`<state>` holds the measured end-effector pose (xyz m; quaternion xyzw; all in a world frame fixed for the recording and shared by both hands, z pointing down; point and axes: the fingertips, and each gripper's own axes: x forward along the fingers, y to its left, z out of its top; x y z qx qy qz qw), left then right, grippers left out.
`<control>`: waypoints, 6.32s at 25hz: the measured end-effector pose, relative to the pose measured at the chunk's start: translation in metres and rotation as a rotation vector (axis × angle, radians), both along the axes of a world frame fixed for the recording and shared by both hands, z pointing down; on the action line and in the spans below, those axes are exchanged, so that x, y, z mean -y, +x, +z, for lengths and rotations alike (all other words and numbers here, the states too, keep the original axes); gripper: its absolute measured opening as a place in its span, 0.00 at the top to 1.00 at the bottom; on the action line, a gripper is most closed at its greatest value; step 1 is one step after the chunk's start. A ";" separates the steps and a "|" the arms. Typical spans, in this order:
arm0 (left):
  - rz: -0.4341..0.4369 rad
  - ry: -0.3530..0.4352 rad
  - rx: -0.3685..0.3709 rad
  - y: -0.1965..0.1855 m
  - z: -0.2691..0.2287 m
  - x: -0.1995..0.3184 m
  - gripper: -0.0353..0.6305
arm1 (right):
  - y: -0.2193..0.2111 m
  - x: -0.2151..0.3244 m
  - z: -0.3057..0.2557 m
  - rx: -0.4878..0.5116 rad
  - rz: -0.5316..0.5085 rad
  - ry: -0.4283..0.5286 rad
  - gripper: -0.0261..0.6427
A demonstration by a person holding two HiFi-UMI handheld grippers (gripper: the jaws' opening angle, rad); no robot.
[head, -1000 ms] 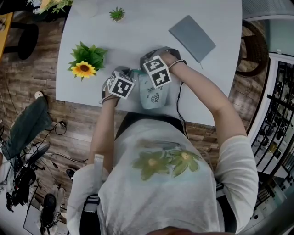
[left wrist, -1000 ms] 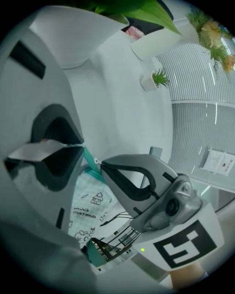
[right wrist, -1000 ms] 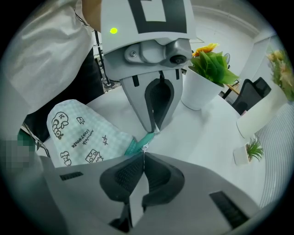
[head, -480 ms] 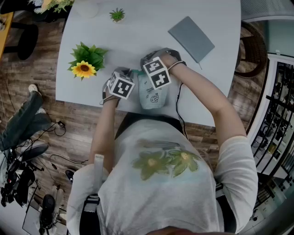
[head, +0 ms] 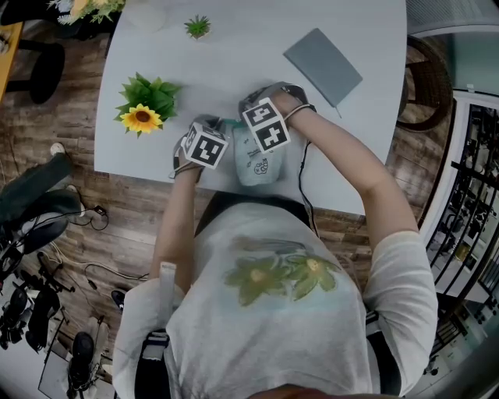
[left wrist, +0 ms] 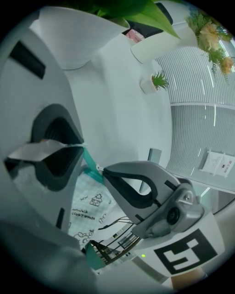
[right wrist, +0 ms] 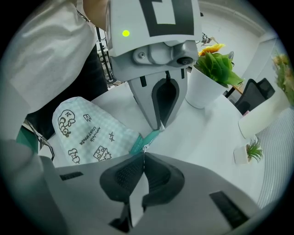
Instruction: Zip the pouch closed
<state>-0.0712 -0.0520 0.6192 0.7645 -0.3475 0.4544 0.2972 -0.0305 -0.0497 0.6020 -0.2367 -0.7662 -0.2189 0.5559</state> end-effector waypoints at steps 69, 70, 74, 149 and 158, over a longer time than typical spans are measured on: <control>-0.012 0.011 -0.004 -0.001 0.004 0.000 0.91 | 0.039 -0.004 -0.003 -0.104 0.017 -0.002 0.93; -0.012 0.011 -0.005 -0.001 0.003 0.000 0.91 | 0.039 -0.004 -0.003 -0.099 0.024 -0.005 0.93; -0.011 0.011 -0.004 -0.001 0.004 0.000 0.91 | 0.041 -0.003 -0.003 -0.096 0.036 -0.008 0.93; -0.015 0.015 -0.018 -0.001 0.002 0.002 0.91 | 0.075 0.001 0.002 -0.076 0.124 0.006 0.93; -0.015 0.018 -0.020 -0.002 0.001 0.002 0.91 | 0.085 0.004 0.003 -0.096 0.139 0.002 0.93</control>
